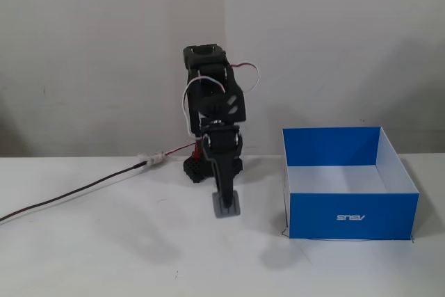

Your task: Pick the gray block and keep it in the box.

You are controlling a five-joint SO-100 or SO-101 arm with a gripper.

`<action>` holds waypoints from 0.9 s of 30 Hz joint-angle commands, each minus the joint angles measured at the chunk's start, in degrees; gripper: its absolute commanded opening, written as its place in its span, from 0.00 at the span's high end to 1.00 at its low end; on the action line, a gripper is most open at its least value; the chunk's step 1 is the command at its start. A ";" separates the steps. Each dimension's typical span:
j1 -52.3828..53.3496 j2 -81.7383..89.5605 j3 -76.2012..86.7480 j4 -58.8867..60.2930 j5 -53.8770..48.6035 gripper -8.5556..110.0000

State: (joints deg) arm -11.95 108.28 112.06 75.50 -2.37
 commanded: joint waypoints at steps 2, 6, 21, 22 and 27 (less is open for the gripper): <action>-3.60 14.59 -2.20 3.69 -0.26 0.93; -17.05 29.88 -2.11 9.05 0.26 0.93; -57.74 13.54 -11.51 8.96 0.70 0.93; -57.66 10.02 -13.54 8.70 0.79 0.93; -53.35 6.06 -10.99 4.83 1.49 0.86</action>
State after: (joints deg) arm -65.92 113.82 103.54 81.91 -1.85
